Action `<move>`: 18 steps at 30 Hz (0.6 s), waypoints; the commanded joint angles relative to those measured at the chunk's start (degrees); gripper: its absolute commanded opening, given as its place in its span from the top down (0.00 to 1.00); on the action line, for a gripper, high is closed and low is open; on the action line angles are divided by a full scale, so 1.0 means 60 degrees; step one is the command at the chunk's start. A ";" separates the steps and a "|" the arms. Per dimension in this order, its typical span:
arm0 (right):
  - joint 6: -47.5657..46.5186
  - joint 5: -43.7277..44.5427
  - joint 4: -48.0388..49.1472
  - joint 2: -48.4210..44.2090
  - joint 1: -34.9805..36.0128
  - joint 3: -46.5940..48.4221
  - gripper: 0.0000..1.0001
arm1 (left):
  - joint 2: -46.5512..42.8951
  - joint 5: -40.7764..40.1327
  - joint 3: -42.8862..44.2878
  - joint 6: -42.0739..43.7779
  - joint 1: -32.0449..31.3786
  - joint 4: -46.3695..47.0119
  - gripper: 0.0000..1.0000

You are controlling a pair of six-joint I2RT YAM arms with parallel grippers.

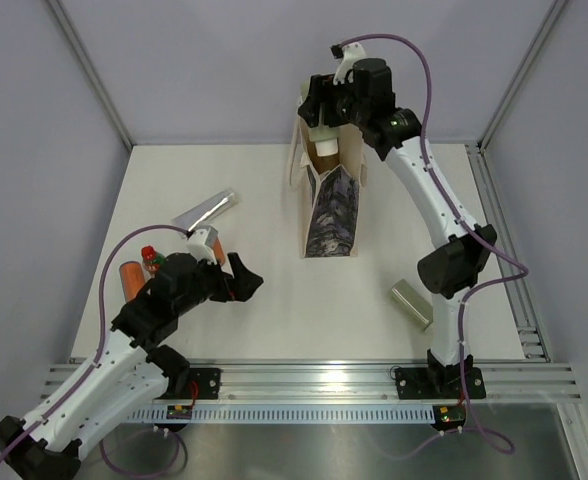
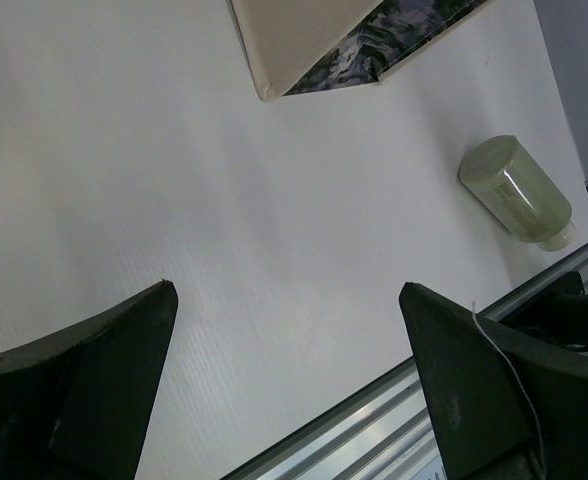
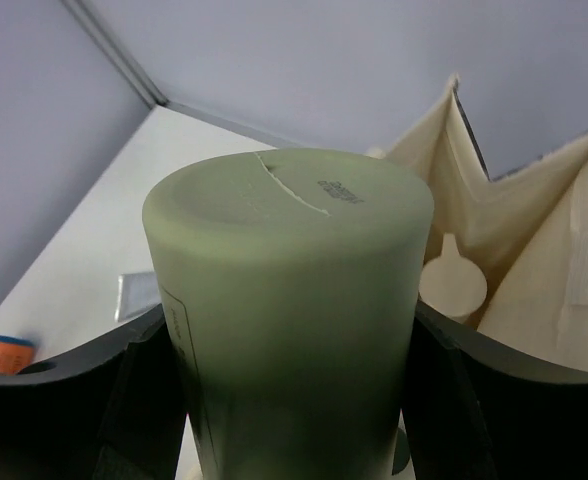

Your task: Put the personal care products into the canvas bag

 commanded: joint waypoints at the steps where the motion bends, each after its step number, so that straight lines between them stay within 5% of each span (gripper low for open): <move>1: 0.0725 0.1169 0.1978 -0.0127 -0.0110 -0.0280 1.00 | -0.0179 -0.0306 0.0422 -0.0027 -0.0017 0.0046 0.01; 13: 0.1209 -0.1848 0.1058 -0.0142 -0.0448 -0.3226 1.00 | -0.0254 -0.0233 0.0056 -0.0027 -0.0017 0.0251 0.01; 18: 0.1079 -0.1892 0.0586 0.0487 -0.0448 -0.3153 0.79 | -0.0077 -0.0232 -0.0017 -0.0144 -0.0017 0.0368 0.01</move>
